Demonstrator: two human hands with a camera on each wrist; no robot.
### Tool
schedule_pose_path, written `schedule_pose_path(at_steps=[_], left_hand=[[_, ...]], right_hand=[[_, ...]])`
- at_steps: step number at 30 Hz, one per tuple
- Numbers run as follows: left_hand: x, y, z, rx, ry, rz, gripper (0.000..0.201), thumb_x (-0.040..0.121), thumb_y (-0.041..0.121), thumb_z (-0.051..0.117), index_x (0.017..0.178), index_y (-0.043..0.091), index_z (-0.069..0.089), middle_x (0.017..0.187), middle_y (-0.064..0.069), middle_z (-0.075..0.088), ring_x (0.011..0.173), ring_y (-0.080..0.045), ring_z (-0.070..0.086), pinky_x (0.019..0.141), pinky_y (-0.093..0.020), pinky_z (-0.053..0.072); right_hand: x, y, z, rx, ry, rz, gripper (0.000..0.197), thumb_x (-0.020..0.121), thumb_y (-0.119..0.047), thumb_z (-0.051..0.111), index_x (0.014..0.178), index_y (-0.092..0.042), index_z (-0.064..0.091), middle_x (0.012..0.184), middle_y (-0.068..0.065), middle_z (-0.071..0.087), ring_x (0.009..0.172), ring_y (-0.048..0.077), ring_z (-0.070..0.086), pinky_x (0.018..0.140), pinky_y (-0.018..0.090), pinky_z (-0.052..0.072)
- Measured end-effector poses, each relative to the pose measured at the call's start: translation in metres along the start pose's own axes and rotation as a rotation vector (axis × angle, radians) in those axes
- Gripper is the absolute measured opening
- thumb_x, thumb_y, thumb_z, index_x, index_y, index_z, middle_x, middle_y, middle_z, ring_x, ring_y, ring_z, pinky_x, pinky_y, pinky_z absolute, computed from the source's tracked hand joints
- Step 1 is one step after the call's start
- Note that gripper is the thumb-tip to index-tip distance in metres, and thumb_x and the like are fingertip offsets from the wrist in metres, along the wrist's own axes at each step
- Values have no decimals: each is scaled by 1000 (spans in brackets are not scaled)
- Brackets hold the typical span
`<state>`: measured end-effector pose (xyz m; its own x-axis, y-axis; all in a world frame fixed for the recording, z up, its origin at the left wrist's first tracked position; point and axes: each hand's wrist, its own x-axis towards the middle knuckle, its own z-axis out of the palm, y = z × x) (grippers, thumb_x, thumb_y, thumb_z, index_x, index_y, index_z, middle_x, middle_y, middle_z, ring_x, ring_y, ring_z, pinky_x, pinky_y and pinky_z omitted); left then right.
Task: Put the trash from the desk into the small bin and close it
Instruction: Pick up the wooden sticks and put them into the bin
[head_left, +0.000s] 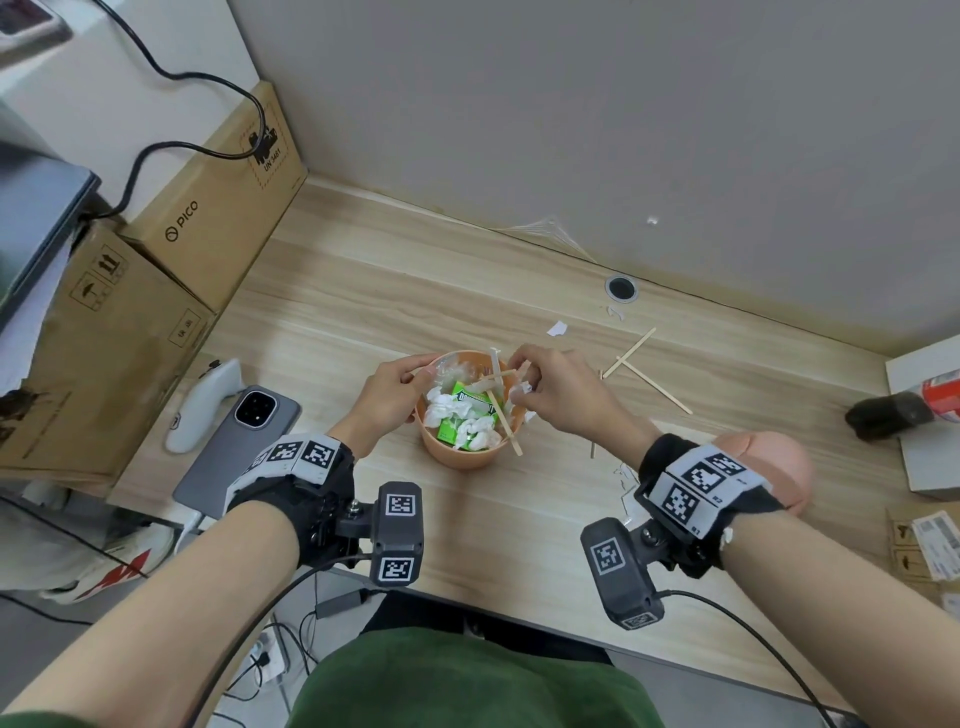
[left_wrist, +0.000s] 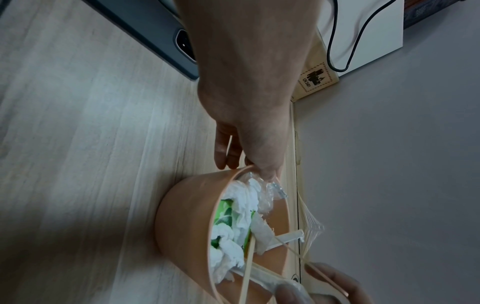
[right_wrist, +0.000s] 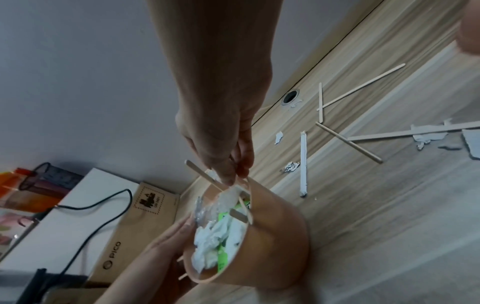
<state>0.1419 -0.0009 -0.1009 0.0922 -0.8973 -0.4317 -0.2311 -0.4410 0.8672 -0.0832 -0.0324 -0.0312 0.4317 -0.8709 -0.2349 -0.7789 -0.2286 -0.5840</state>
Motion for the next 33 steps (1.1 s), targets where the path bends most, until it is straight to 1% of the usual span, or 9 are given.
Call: schedule_pose_path(at_steps=[3,6,11,14,19,23,25,29,33], left_hand=[[-1,0,0,-6,3,0,29,100,29,52,125,29,66,72,1,63,70,-17,54,58,-29,48],[-1,1,1,-4,9,3,29,100,31,52,125,30,66,73,3,65,69,-15,55,57,-28,49],[-2,2,0,11,5,8,29,100,30,51,126,28,65,75,4,65,67,-14,54,55,-25,47],[-1,2,0,6,7,2,30,100,30,51,126,28,65,76,4,65,69,-15,55,56,-26,47],[-2,1,0,5,0,-5,29,100,31,52,126,29,65,79,-2,63,72,-19,53,57,-28,47],[-2,2,0,8,-1,-4,28,99,32,53,124,31,66,81,-1,66,73,-17,56,58,-27,49],[-3,2,-1,9,-7,-5,29,99,34,53,125,30,65,80,0,66,73,-17,56,59,-28,49],[-5,4,-1,17,-1,-5,29,100,33,52,126,30,63,81,1,65,73,-15,56,57,-24,48],[-5,3,-1,20,5,3,27,100,33,52,124,31,64,84,-2,66,74,-15,58,55,-23,49]], right_hand=[[-1,1,-5,110,-41,27,21,81,-16,70,97,-17,58,66,-8,59,59,2,56,58,22,46],[-1,1,-13,112,-60,-3,9,83,-17,68,90,-17,62,73,-5,66,63,3,62,63,25,53],[0,-6,-17,14,-39,-52,6,83,-13,62,86,-13,67,73,-4,64,63,-2,57,62,16,42],[2,-9,-19,80,1,-36,5,84,-16,61,85,-20,63,72,-7,66,66,7,64,67,20,48],[1,-16,-20,340,-17,53,6,85,-7,60,86,-12,59,68,3,70,58,15,68,54,25,57],[0,-19,-10,420,-272,78,14,89,1,50,96,-6,60,77,7,69,74,26,72,69,38,61],[-1,-18,-9,402,-361,71,23,91,1,45,108,-7,57,80,3,69,84,30,72,69,37,61],[-1,-5,-26,410,-242,109,41,87,8,33,115,-14,54,85,8,71,66,25,68,55,28,56],[-7,45,-33,394,-22,227,35,89,4,31,105,-14,57,87,10,67,69,23,61,61,32,52]])
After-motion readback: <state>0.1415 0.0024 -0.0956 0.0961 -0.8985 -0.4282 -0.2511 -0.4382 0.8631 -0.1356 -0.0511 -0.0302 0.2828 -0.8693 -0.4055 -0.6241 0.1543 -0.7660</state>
